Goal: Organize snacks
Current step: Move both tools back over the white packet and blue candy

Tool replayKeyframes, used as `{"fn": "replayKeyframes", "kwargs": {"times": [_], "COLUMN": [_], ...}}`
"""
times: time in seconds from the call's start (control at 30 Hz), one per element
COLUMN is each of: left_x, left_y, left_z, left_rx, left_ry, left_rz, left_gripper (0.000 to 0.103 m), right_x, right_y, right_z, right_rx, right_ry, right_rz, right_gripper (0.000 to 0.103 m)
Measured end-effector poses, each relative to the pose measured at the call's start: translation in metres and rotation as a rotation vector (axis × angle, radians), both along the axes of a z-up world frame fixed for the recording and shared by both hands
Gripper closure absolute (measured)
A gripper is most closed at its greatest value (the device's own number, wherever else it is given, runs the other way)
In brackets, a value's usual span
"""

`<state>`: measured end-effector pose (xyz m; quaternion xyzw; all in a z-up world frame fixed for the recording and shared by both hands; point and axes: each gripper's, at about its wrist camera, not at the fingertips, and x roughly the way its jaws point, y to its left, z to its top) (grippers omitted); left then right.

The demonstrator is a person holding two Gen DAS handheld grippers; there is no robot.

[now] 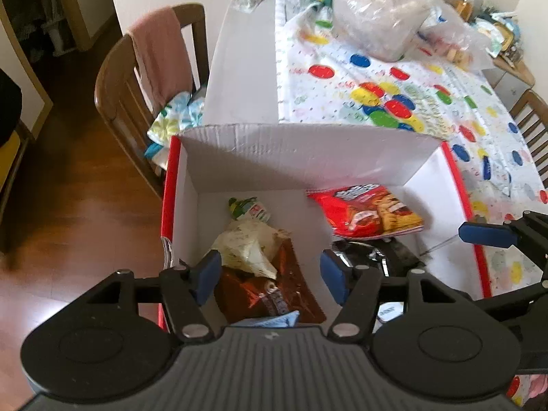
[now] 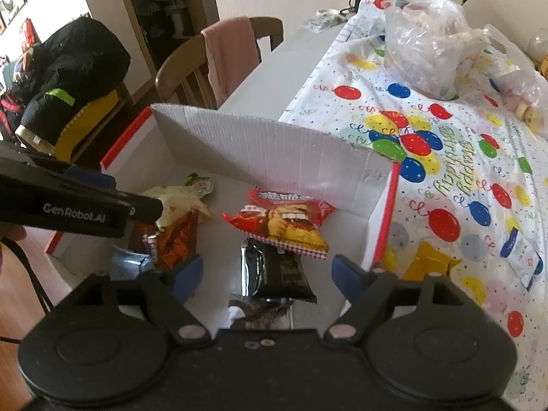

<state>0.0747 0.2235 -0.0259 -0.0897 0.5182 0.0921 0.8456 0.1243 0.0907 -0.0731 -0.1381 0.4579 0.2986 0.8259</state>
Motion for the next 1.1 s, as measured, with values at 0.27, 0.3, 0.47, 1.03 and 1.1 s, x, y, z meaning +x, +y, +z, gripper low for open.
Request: {"fn": "replayKeyframes", "kwargs": {"times": [0.27, 0.3, 0.47, 1.03, 1.1], "left_x": [-0.018, -0.02, -0.028, -0.018, -0.015], "left_y": [-0.022, -0.025, -0.046, -0.162, -0.177], "left_z": [0.022, 0.024, 0.034, 0.044, 0.041], "left_rx": [0.003, 0.002, 0.006, 0.011, -0.005], "left_ry": [-0.086, -0.092, -0.125, -0.199, -0.2], "left_rz": [-0.007, -0.01, -0.026, -0.132, -0.147], "left_gripper": [0.03, 0.03, 0.026, 0.017, 0.016], "right_x": [-0.014, -0.015, -0.024, -0.025, -0.022], "right_y": [-0.027, -0.031, -0.056, -0.194, -0.215], "right_z": [0.02, 0.023, 0.035, 0.048, 0.047], "right_rx": [0.063, 0.071, 0.127, 0.148, 0.153], "right_ry": [-0.02, -0.022, -0.035, -0.066, -0.057], "right_rz": [-0.003, -0.004, -0.014, -0.111, -0.135], "right_gripper": [0.012, 0.012, 0.002, 0.0, 0.0]}}
